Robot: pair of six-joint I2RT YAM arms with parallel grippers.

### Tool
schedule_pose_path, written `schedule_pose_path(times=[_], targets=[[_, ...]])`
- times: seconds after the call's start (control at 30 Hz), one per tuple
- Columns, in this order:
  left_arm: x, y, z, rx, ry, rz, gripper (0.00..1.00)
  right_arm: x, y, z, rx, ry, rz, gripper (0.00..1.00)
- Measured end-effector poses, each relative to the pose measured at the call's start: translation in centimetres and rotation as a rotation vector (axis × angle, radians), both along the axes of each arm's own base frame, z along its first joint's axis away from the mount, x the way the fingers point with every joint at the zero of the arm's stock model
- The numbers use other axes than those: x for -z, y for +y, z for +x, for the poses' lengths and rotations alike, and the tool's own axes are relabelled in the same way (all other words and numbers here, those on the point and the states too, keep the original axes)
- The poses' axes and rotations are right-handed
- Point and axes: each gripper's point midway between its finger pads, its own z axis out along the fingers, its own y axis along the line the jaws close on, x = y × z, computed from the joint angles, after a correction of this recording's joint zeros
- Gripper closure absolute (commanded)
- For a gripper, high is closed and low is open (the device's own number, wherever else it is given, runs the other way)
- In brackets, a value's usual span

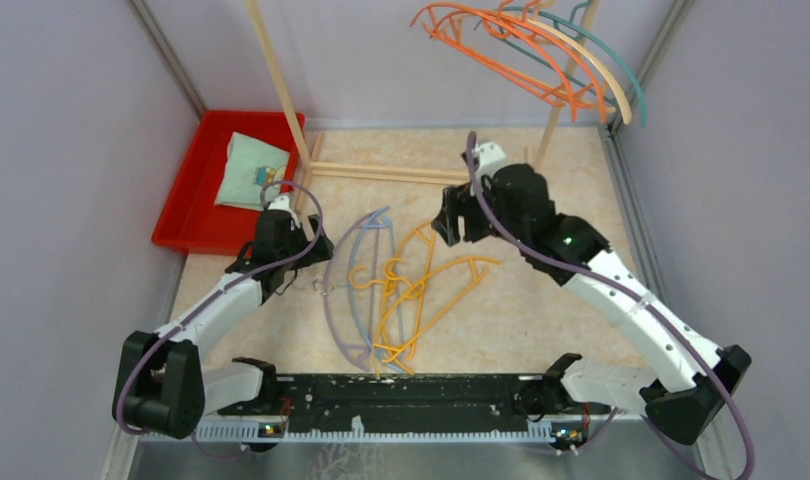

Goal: Organize the hangers

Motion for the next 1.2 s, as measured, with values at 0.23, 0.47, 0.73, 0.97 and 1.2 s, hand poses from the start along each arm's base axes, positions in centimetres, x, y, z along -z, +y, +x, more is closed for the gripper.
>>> schedule_pose_path(times=[0.23,0.47,0.73,0.97,1.2], targets=[[-0.4,-1.0,-0.3,0.044,0.011,-0.036,0.08,15.9,-0.5,-4.1,0.037,0.412,-0.110,0.36],[-3.7,-6.9,-3.7,0.313,-0.019,-0.175,0.23,18.6,-1.3,-4.2,0.177,0.490,-0.075,0.36],[-4.5,-13.7,-11.3,0.661,0.039,-0.247,0.47,18.2,-1.8,-3.2,0.270,0.476,-0.038,0.37],[0.4,-15.8,-17.4,0.791,0.233,-0.225,0.48,17.7,-2.2,-3.0,0.310,0.470,-0.007,0.37],[4.6,-15.2,-19.1,0.746,0.359,-0.171,0.43,16.4,-2.7,-3.3,0.333,0.449,0.045,0.38]])
